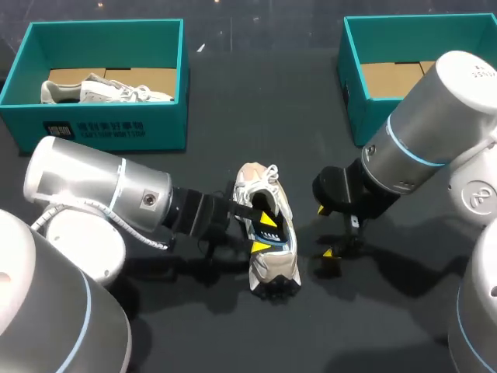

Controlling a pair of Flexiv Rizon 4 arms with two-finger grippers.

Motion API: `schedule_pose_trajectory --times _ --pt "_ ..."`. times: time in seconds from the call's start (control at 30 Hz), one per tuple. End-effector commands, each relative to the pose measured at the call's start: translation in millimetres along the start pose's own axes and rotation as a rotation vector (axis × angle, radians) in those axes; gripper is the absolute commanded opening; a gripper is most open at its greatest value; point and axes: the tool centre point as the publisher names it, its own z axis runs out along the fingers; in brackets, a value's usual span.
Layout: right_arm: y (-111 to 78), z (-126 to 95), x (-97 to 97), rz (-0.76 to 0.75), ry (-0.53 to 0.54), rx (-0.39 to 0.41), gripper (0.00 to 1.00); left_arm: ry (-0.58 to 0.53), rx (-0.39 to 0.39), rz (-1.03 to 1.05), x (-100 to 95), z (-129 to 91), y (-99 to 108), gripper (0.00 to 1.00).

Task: Take the shoe out of the shoebox, open the shoe tongue, remove and reinsert the insole, then place the shoe into the shoebox

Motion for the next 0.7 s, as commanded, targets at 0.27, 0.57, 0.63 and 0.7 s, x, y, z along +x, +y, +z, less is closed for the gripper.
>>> schedule_pose_trajectory --times 0.27,0.57,0.63,0.7 --pt "-43.5 -50 5.3 0.069 -0.014 0.048 1.0 0.158 -0.033 0.003 -1.0 -35 8 0.37" --pt "-56.9 -62 -0.2 0.081 0.004 0.062 1.0 0.27 -0.025 0.014 -8.7 -66 18 0.35" --pt "-59.7 -65 -1.9 0.081 0.007 0.062 1.0 0.292 -0.026 0.025 -10.2 -74 18 0.35" --pt "-62.8 -67 -3.6 0.085 0.013 0.067 1.0 0.32 -0.027 0.041 -11.4 -83 17 0.34"
